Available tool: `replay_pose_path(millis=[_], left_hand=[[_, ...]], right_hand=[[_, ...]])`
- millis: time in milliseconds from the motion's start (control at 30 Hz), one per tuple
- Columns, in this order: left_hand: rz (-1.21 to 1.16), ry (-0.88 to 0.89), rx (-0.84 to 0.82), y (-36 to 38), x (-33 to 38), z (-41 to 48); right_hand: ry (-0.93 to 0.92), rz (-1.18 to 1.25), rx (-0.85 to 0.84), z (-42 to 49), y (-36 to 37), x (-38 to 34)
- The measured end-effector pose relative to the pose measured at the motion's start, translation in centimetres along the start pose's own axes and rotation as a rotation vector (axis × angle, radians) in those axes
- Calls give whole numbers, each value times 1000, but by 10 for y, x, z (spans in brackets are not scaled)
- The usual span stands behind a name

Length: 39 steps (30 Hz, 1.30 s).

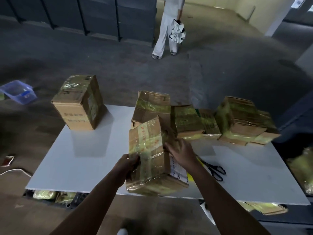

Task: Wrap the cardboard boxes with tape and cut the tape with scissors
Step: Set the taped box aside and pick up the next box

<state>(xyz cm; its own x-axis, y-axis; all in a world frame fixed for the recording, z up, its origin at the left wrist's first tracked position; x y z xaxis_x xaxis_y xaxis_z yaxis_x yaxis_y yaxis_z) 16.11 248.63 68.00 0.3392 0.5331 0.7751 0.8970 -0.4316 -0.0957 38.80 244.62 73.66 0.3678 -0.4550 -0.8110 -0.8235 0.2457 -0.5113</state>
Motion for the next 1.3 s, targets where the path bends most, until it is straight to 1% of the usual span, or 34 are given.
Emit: replay_pose_path(millis=[33, 67, 100, 133, 167, 200, 300, 333, 400, 467, 567, 667, 733, 867, 967, 1133, 1200, 1300], left_hand=[[60, 8, 80, -10, 2, 0], [192, 31, 206, -23, 8, -1], [351, 80, 316, -33, 17, -2], [476, 151, 378, -36, 30, -6], [546, 213, 391, -32, 41, -9], [585, 236, 364, -27, 48, -10], [772, 174, 249, -16, 54, -5], [773, 157, 201, -16, 54, -4], [692, 102, 131, -20, 53, -6], [724, 105, 79, -18, 55, -9], [747, 138, 72, -11, 60, -11], [738, 146, 76, -11, 59, -5], [691, 154, 50, -11, 56, -2], [555, 149, -65, -3, 45, 6], [470, 157, -57, 3, 38, 11], [337, 99, -59, 16, 18, 16], [315, 78, -46, 18, 11, 19], [291, 70, -19, 18, 6, 23]], right_hand=[[50, 60, -23, 2, 5, 5], [87, 116, -58, 4, 11, 8], [105, 163, -89, 6, 16, 10], [104, 189, -106, 7, 20, 10], [90, 191, -110, 9, 22, 9], [72, 177, -110, 11, 25, 9], [37, 123, -77, 17, 27, 13], [30, 104, -63, 19, 26, 16], [31, 75, -47, 24, 24, 23], [82, 97, -54, 26, 26, 31], [163, 260, -147, 23, 39, 34], [150, 322, -206, 19, 45, 29], [148, 340, -197, 18, 43, 27], [177, 326, -164, 16, 42, 28], [190, 336, -116, 16, 32, 28], [229, 432, -171, 13, 17, 37], [216, 403, -130, 12, 15, 39], [219, 197, -4, 15, 13, 46]])
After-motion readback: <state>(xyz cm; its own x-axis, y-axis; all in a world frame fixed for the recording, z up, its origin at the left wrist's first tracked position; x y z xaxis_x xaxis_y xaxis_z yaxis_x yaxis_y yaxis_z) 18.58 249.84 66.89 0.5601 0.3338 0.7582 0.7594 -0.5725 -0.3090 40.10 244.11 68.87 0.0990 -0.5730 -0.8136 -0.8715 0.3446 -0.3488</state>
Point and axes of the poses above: each hand's wrist, its own z-axis towards the middle knuckle, its own y-axis out of the palm, x = y × z, the point moved 8 cm from there along z, towards the middle knuckle, and after that the axes turned 11 degrees about z, right-handed, at the moved point
